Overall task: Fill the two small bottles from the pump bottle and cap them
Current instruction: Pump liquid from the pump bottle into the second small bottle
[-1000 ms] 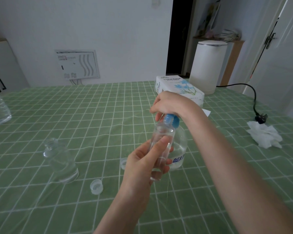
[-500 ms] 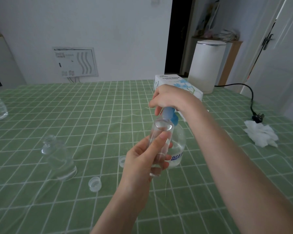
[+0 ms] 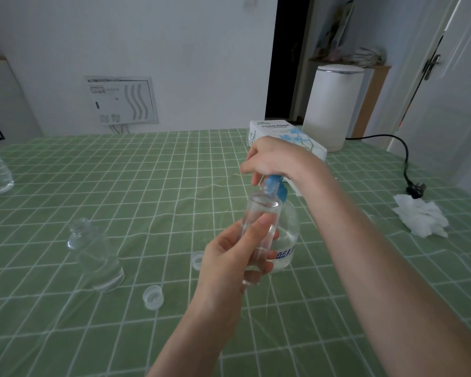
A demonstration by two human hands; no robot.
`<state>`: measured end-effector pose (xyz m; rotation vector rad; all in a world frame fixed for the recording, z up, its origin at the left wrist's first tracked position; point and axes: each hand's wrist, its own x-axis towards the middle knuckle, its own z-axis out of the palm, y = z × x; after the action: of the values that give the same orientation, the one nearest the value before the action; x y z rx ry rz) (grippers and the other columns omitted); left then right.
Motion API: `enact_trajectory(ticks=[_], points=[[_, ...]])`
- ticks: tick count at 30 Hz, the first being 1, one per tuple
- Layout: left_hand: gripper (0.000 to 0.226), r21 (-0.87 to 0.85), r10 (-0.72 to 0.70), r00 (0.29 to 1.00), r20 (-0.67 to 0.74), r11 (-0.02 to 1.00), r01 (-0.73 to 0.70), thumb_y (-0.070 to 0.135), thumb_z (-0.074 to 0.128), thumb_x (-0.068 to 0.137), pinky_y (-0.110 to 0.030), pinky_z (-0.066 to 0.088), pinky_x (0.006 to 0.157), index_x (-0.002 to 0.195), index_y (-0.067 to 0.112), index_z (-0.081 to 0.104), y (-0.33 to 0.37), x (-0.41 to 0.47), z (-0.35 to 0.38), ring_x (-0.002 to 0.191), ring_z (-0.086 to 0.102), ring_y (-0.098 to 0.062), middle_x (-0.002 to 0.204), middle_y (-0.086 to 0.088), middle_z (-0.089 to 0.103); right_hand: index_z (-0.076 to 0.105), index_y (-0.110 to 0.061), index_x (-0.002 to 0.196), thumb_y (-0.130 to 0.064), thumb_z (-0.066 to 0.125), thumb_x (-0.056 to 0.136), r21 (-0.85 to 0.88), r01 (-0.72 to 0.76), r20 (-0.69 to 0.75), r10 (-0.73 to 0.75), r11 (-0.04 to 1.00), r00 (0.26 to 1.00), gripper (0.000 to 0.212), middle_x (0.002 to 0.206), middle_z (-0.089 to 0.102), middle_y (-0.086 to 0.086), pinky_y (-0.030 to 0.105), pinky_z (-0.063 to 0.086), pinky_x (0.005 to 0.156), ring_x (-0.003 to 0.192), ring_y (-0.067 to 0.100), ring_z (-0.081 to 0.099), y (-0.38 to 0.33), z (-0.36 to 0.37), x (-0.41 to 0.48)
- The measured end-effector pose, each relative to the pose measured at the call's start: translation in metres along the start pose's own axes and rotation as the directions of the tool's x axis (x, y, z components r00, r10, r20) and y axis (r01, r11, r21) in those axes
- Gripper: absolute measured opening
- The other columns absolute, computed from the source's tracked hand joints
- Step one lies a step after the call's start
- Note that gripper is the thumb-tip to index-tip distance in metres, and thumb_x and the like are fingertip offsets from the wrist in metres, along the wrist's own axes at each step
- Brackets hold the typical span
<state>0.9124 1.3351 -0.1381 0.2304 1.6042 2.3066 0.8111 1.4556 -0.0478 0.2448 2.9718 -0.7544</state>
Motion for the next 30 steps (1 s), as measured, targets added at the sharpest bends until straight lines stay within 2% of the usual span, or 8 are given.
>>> enact_trajectory(ticks=[2,4,8,10,14,22,26,30], points=[[0.038,-0.006,0.01,1.0,0.004,1.0,-0.01,0.054,0.075,0.054,-0.028,0.039,0.061,0.079,0.025,0.077,0.0,0.0,0.0,0.054,0.059,-0.006,0.072,0.001,0.072,0.06,-0.009,0.116,-0.022,0.057,0.091,-0.007,0.006,-0.021,-0.006,1.0,1.0,0.029,0.109,0.071,0.009,0.031,0.046,0.076,0.084,0.022,0.061,-0.001,-0.003,0.0],[0.039,-0.011,0.014,1.0,0.007,1.0,-0.014,0.055,0.074,0.054,-0.028,0.039,0.061,0.078,0.025,0.077,0.0,0.001,0.001,0.053,0.059,-0.006,0.071,0.001,0.071,0.059,-0.008,0.117,-0.021,0.057,0.091,0.0,0.004,-0.016,-0.004,1.0,1.0,0.029,0.11,0.071,0.009,0.03,0.045,0.074,0.082,0.021,0.059,-0.001,-0.003,0.001],[0.038,-0.005,0.017,1.0,0.006,1.0,-0.017,0.055,0.074,0.054,-0.028,0.039,0.061,0.078,0.026,0.077,0.0,0.001,0.0,0.054,0.059,-0.006,0.072,0.002,0.072,0.056,-0.012,0.119,-0.024,0.058,0.09,0.018,-0.01,0.015,0.009,1.0,1.0,0.031,0.109,0.071,0.006,0.029,0.045,0.071,0.102,0.024,0.067,-0.001,-0.001,0.0],[0.04,-0.005,0.012,1.0,0.002,1.0,-0.012,0.055,0.074,0.053,-0.027,0.04,0.061,0.079,0.025,0.077,0.0,0.001,0.0,0.054,0.059,-0.006,0.073,0.002,0.072,0.057,-0.012,0.118,-0.023,0.058,0.09,0.023,-0.014,0.017,0.014,1.0,1.0,0.03,0.109,0.071,0.007,0.031,0.047,0.074,0.105,0.025,0.067,0.0,0.001,0.0],[0.037,0.004,-0.005,1.0,-0.017,1.0,0.005,0.052,0.077,0.056,-0.028,0.04,0.061,0.08,0.024,0.077,-0.001,0.002,0.001,0.054,0.058,-0.007,0.071,0.0,0.071,0.056,-0.01,0.12,-0.022,0.06,0.09,0.037,-0.025,0.038,0.024,0.999,0.999,0.032,0.111,0.07,0.009,0.038,0.052,0.091,0.105,0.027,0.066,0.004,0.006,0.001],[0.039,0.005,0.002,1.0,-0.004,1.0,-0.002,0.052,0.078,0.058,-0.027,0.04,0.061,0.083,0.023,0.077,-0.001,0.0,0.0,0.054,0.058,-0.007,0.071,0.0,0.071,0.06,-0.005,0.117,-0.019,0.057,0.092,0.021,0.014,-0.002,-0.014,1.0,1.0,0.029,0.109,0.072,0.012,0.038,0.052,0.091,0.104,0.027,0.068,0.0,0.003,-0.002],[0.038,0.0,0.01,1.0,0.005,1.0,-0.01,0.053,0.077,0.056,-0.026,0.04,0.06,0.081,0.025,0.077,0.0,0.001,-0.001,0.053,0.058,-0.006,0.072,0.002,0.071,0.061,-0.004,0.117,-0.019,0.056,0.093,-0.01,0.039,-0.027,-0.04,0.999,0.999,0.029,0.107,0.073,0.012,0.034,0.052,0.085,0.099,0.026,0.069,-0.004,-0.003,-0.004],[0.032,0.002,0.007,1.0,0.0,1.0,-0.007,0.05,0.075,0.061,-0.027,0.041,0.061,0.08,0.025,0.077,0.0,0.001,-0.001,0.054,0.059,-0.006,0.072,0.002,0.071,0.061,-0.003,0.118,-0.019,0.057,0.093,-0.002,0.032,0.01,-0.032,0.999,0.999,0.03,0.11,0.072,0.015,0.043,0.052,0.096,0.105,0.029,0.068,-0.005,-0.002,-0.004]])
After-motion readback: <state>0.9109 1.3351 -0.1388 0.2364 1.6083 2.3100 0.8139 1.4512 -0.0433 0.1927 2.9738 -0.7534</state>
